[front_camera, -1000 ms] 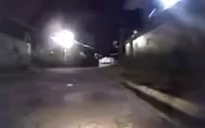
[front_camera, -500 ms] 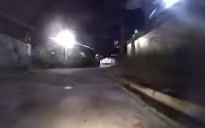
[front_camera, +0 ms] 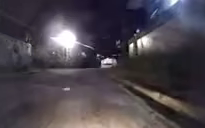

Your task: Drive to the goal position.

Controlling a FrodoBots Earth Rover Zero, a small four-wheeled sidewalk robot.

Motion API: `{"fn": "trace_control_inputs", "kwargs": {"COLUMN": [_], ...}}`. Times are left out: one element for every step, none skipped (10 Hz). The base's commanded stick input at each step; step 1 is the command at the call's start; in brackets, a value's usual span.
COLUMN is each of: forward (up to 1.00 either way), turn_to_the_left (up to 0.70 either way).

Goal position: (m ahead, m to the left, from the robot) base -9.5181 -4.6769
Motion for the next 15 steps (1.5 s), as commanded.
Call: {"fn": "trace_control_inputs", "kwargs": {"forward": [0.50, 0.50, 0.50, 0.50, 0.50, 0.50, 0.50, 0.50, 0.50, 0.50, 0.50, 0.50, 0.50, 0.50, 0.50], "turn_to_the_left": [0.00, 0.00, 0.00, 0.00, 0.00, 0.00, 0.00, 0.00, 0.00, 0.00, 0.00, 0.00, -0.30, -0.50, -0.50]}}
